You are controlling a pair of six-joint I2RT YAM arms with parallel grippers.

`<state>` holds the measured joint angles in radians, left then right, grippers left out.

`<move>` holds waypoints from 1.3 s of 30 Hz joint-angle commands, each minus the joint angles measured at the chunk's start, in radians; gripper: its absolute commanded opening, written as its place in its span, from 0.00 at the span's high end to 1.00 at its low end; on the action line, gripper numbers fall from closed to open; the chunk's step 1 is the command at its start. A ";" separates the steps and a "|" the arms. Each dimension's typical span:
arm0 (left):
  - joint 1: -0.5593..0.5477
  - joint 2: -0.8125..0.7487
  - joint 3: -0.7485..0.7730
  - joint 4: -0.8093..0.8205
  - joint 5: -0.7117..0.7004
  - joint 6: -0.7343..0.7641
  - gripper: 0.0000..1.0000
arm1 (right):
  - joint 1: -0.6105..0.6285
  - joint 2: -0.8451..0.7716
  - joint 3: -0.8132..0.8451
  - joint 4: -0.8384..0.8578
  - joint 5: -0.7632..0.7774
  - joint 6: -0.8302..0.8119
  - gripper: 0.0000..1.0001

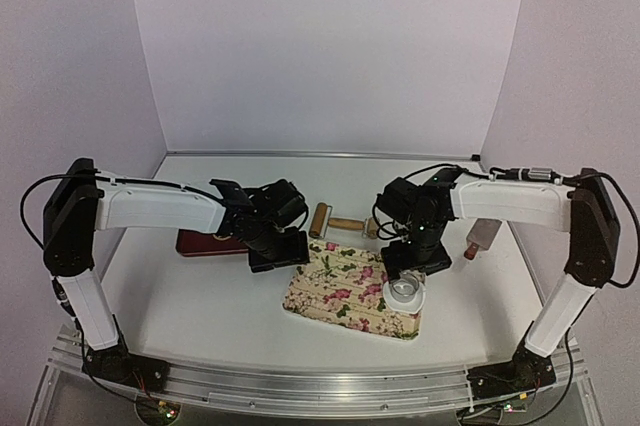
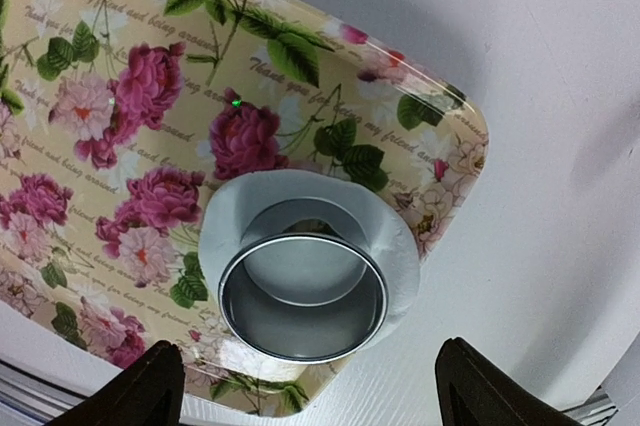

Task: Roll out the dumpling wrappers from the dough
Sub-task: Press the dumpling wrapper onto the work surface.

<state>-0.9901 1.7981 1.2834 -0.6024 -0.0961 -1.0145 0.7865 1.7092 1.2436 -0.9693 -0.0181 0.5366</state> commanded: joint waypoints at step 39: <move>0.022 0.049 0.036 0.000 0.082 0.059 0.23 | 0.040 0.190 0.065 -0.011 0.108 0.082 0.51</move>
<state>-0.9741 1.8385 1.2827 -0.6014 -0.0185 -0.9657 0.8219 1.8835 1.2827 -0.9569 0.0639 0.6205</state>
